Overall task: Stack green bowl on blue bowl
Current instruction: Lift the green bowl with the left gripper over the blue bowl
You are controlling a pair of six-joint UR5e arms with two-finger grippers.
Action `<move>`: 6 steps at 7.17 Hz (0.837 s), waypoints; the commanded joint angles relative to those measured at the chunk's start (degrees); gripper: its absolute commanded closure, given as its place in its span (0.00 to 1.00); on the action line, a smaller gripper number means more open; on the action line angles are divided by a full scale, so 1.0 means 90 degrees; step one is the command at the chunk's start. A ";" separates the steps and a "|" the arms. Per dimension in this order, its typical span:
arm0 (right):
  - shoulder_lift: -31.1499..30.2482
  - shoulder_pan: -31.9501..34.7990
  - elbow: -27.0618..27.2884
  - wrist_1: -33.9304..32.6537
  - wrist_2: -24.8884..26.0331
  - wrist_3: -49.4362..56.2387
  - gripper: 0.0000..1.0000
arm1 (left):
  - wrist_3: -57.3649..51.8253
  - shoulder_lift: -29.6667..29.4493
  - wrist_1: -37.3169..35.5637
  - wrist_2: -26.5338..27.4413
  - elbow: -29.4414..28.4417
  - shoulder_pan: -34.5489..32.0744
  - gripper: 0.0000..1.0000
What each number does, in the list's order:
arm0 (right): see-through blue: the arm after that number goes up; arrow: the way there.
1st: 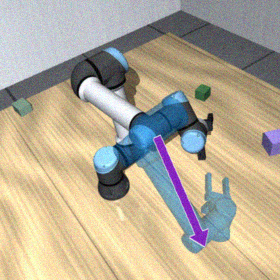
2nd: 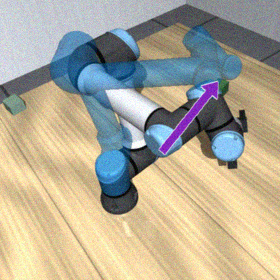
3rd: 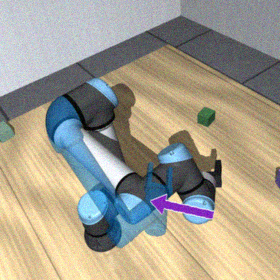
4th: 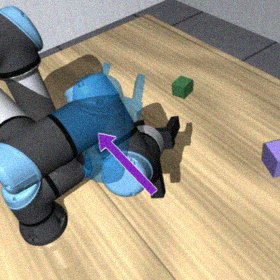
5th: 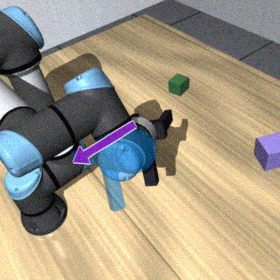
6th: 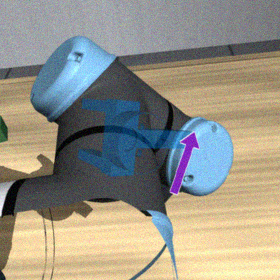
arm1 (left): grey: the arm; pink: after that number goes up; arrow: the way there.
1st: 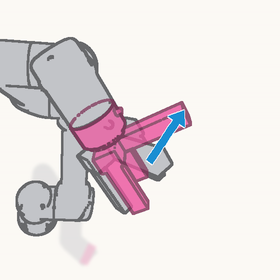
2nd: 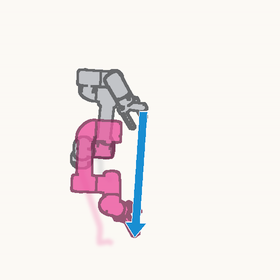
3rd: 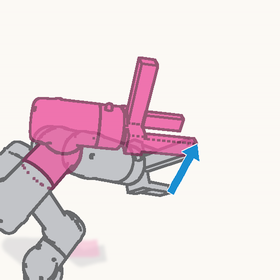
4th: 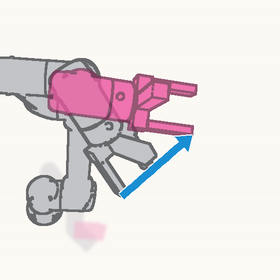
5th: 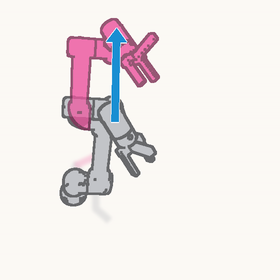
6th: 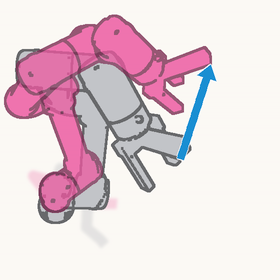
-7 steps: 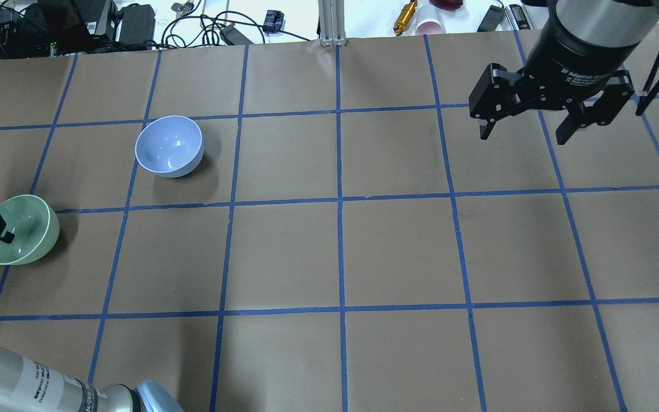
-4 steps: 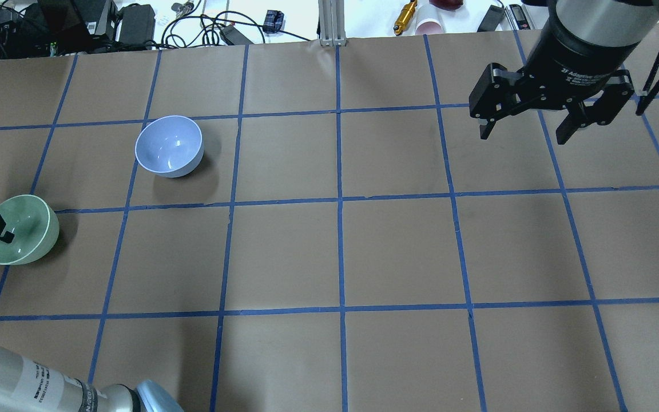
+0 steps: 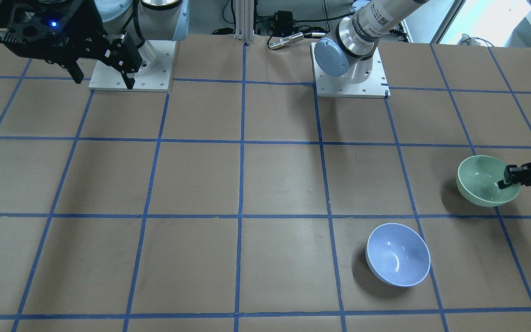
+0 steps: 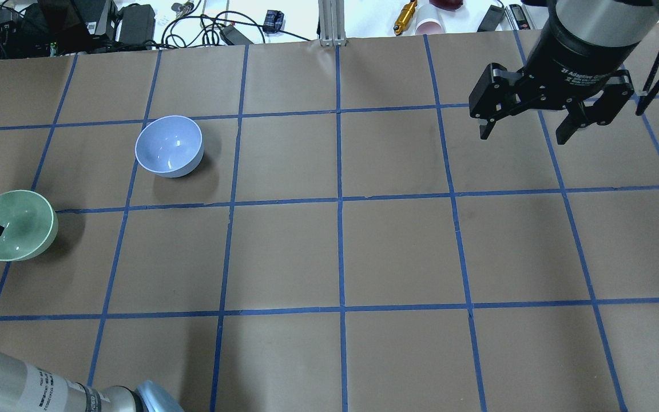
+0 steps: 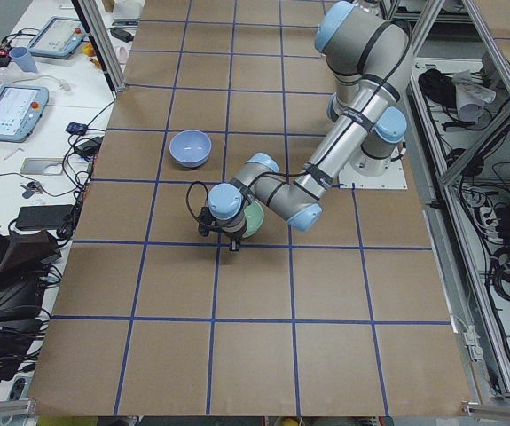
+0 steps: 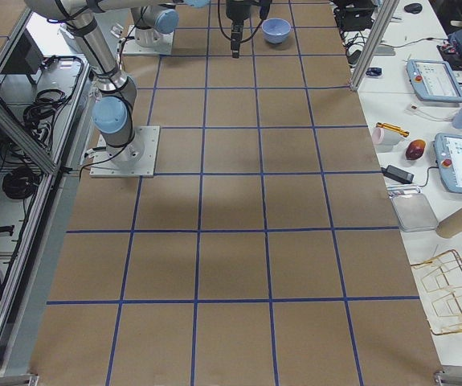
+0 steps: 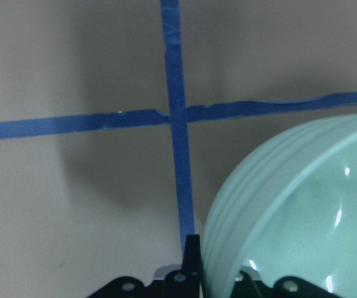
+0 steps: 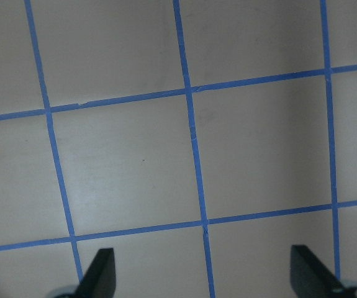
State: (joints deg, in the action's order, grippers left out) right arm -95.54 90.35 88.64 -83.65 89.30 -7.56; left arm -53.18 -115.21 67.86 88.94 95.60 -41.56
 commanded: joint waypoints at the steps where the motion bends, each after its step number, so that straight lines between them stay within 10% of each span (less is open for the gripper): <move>1: 0.0000 0.0000 -0.0005 -0.0002 0.0000 0.0000 0.00 | 0.0098 0.0513 0.0534 -0.0096 -0.0026 -0.0108 1.00; 6: 0.0000 0.0000 -0.0005 -0.0002 0.0000 0.0000 0.00 | 0.2904 0.1004 0.2133 -0.0682 -0.1049 -0.2349 1.00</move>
State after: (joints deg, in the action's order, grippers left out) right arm -95.54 90.35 88.60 -83.64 89.30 -7.56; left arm -35.12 -106.58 82.40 83.88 88.99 -56.71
